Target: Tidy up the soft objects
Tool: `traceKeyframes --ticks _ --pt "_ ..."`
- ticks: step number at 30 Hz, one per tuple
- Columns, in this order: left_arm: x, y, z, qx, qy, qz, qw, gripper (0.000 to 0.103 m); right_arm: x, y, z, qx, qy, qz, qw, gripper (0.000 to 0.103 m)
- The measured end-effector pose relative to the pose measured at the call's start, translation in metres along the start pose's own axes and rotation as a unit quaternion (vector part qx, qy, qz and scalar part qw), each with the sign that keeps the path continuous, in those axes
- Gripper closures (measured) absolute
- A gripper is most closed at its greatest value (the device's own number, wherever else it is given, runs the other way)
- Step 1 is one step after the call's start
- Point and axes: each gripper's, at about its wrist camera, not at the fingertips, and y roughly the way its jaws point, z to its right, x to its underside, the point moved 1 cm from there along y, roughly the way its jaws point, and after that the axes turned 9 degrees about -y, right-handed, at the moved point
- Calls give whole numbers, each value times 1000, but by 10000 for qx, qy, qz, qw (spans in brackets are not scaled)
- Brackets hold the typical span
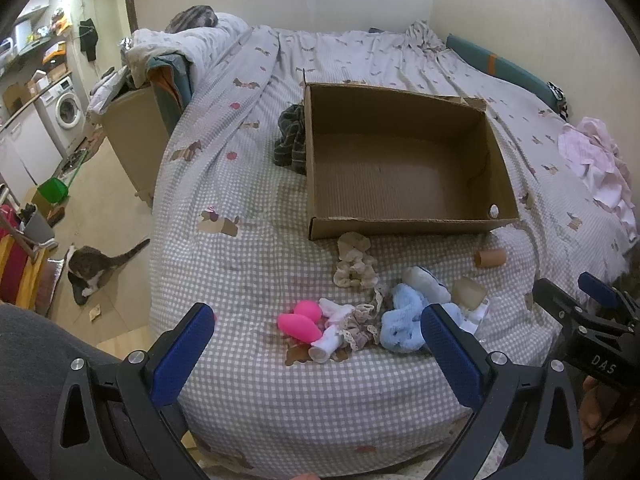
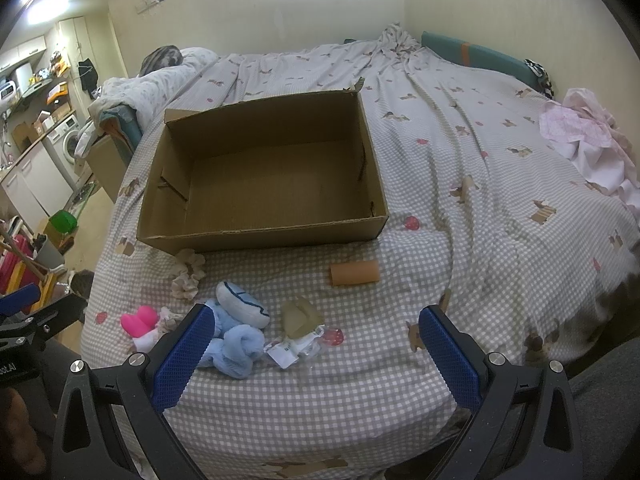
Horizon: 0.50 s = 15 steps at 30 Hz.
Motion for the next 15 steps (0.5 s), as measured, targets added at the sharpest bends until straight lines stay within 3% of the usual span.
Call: traceKeyframes --ticks 15 --pt "-3 2 -2 -47 -43 -43 10000 0 -1 -1 -2 -32 8 30 10000 0"
